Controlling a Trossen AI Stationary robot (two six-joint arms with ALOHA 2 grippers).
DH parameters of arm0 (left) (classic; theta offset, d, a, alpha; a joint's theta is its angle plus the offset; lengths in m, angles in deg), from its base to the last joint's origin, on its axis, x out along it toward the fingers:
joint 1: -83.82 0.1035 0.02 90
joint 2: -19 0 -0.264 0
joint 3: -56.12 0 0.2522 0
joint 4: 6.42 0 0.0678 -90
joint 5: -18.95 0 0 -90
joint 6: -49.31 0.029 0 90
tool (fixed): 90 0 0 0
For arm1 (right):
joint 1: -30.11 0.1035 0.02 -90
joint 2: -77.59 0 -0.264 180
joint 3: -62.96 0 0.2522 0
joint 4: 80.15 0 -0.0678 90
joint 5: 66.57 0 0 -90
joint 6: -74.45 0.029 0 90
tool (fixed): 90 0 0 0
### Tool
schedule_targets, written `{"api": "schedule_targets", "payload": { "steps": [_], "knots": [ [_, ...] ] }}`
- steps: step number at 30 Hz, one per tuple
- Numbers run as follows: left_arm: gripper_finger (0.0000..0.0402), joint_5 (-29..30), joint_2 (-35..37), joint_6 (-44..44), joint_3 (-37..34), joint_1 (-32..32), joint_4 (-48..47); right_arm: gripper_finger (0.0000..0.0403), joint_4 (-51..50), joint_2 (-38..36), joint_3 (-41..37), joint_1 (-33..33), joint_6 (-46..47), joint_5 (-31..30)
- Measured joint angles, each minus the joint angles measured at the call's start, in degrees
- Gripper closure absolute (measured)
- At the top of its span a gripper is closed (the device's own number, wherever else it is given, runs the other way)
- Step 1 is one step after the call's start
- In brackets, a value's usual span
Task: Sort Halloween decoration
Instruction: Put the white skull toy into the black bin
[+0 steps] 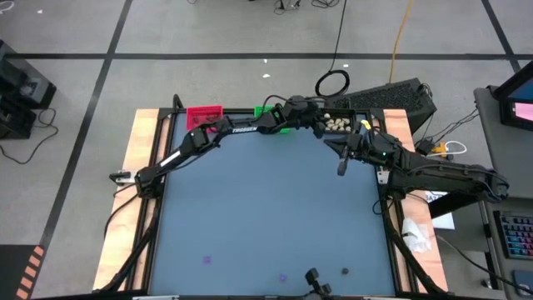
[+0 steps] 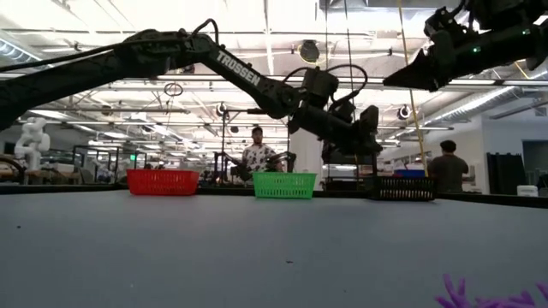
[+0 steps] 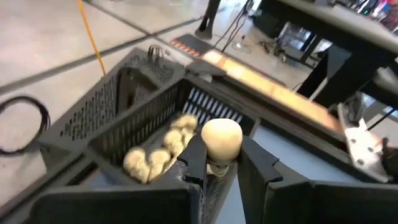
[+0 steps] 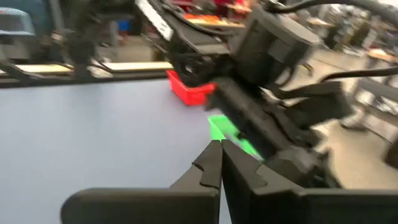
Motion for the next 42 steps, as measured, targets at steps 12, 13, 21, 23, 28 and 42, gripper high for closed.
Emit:
{"api": "schedule_targets", "payload": {
  "steps": [12,13,21,23,28,42],
  "knots": [
    [0.0355,-1.3,-1.9,-3.0,0.0,0.2,1.0,0.0403,-3.6,-0.6,0.0,0.0,1.6,-5.1],
    [0.0355,-1.4,-2.3,-3.0,0.0,0.2,1.1,0.0403,-3.6,-0.6,0.0,0.0,1.6,-5.1],
    [0.0342,-0.1,-2.6,-3.0,-0.1,0.2,1.6,0.0403,-3.6,-0.6,0.0,0.0,1.5,-5.1],
    [0.0341,-0.1,-2.6,-3.0,-0.1,0.3,1.5,0.0403,-3.6,-0.6,0.0,0.0,1.5,-5.1],
    [0.0338,0.3,-2.6,-2.9,-0.1,0.3,1.5,0.0403,-3.6,-0.6,0.0,0.0,1.4,-5.1],
    [0.0247,0.4,-2.5,-1.3,-0.1,0.2,2.6,0.0403,-3.6,-0.6,0.0,0.0,1.4,-5.1]
  ]
}}
